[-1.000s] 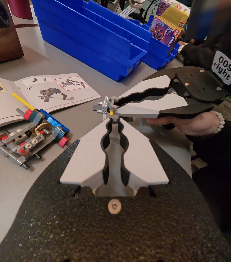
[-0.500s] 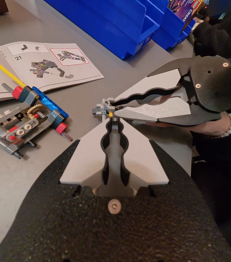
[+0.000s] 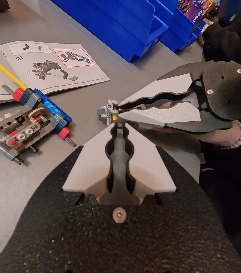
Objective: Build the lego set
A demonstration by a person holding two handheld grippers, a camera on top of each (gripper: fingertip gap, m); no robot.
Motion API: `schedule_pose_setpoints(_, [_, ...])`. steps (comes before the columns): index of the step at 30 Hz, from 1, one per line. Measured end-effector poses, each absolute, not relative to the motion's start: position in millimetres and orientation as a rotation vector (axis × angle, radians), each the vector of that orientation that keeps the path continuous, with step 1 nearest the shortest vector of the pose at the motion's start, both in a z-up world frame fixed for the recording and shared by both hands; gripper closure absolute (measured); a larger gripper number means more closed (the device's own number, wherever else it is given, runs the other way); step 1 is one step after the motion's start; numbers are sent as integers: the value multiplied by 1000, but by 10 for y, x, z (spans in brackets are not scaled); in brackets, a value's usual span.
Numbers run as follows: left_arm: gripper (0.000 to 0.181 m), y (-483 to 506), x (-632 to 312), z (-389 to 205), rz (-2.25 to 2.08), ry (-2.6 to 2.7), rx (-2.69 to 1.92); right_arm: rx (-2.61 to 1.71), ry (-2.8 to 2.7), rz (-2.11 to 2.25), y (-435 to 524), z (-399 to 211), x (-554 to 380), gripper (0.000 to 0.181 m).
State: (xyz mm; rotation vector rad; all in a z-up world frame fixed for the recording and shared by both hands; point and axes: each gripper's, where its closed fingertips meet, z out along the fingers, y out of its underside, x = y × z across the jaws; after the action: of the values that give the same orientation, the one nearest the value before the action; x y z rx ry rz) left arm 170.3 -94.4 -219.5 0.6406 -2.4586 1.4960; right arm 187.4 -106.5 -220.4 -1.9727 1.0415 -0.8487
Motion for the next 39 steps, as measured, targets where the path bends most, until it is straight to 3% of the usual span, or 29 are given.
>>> schedule_pose_setpoints(5, [171, -930, 1697, -2219, 1474, -2458, 652, -1929, 1065, -893, -1125, -2150, 1886, 178])
schedule_pose_setpoints(11, [181, -942, 1688, -2225, 1469, -2469, 637, -1969, 1046, -849, -1079, -2201, 1867, 178])
schedule_pose_setpoints(14, [166, -945, 1666, -2246, 1448, -2482, 626, -1978, 1055, -825, -1077, -2226, 1853, 177])
schedule_pose_setpoints(18, [181, -955, 1677, -2219, 1481, -2491, 621, -1976, 1053, -821, -1064, -2222, 1844, 173])
schedule_pose_setpoints(22, [174, -964, 1657, -2252, 1447, -2503, 612, -1983, 1077, -803, -1072, -2251, 1839, 172])
schedule_pose_setpoints(39, [179, -973, 1675, -2242, 1474, -2536, 612, -1936, 1095, -856, -1107, -2188, 1829, 178])
